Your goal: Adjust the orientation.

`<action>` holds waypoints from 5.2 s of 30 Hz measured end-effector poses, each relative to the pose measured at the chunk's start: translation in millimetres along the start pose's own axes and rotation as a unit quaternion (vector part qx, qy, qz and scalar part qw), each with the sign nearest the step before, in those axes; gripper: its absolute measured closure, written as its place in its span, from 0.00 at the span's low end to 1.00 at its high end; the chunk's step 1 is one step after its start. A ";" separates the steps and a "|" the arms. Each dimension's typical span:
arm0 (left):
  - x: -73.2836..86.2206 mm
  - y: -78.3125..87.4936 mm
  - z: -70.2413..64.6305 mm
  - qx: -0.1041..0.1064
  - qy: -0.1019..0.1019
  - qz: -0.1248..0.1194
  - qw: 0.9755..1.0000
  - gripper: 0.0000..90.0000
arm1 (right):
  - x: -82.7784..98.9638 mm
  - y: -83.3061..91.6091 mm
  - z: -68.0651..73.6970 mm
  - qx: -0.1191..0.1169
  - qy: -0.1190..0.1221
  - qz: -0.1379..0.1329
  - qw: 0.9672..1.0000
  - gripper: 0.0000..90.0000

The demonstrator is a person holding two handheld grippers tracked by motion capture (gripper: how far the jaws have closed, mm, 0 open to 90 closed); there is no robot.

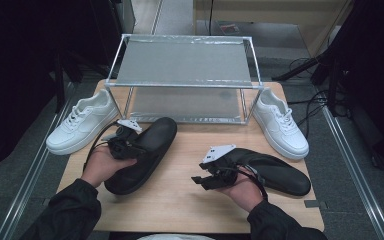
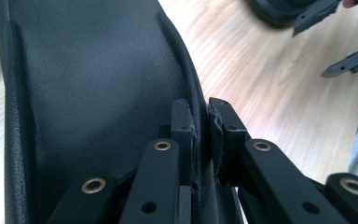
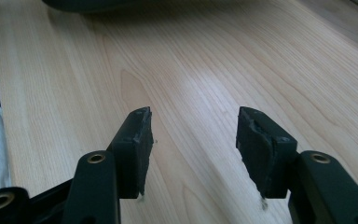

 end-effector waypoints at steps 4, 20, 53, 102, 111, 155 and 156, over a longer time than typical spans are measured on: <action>-9.7 -16.7 -12.7 0.012 -0.023 0.012 1.000 0.90 | 5.3 5.0 -3.1 0.009 -0.009 -0.001 1.000 0.52; -20.3 -74.9 -34.1 0.044 -0.050 0.071 0.995 0.89 | 4.6 13.4 -19.3 0.031 -0.062 -0.040 0.997 0.53; 26.8 -8.8 -43.0 -0.007 0.007 -0.028 1.000 0.81 | -28.3 -24.6 -31.1 -0.007 -0.076 -0.027 0.997 1.00; 63.7 -26.5 -13.5 -0.054 0.058 0.001 0.997 0.96 | -38.6 -55.7 -17.4 -0.025 -0.039 0.005 0.999 1.00; 62.0 -20.2 -0.9 -0.057 0.078 -0.009 0.995 0.96 | -37.3 -55.2 -5.5 -0.035 -0.035 0.007 0.999 1.00; 26.1 -33.1 45.9 -0.070 0.074 -0.009 0.995 0.96 | -27.8 -45.7 40.8 -0.057 -0.036 0.023 0.998 1.00; 24.0 -34.0 46.8 -0.074 0.069 -0.005 0.995 0.96 | -28.5 -46.3 40.8 -0.057 -0.039 0.021 0.997 1.00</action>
Point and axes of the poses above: each handheld gripper's, and its own axes: y roughly backward along the jaws, x roughly out of its underside, z roughly to its left, the point moved 9 cm from there along -y, roughly forward along the jaws, and after that the axes turned 10 degrees about x, right-handed, at the moved point
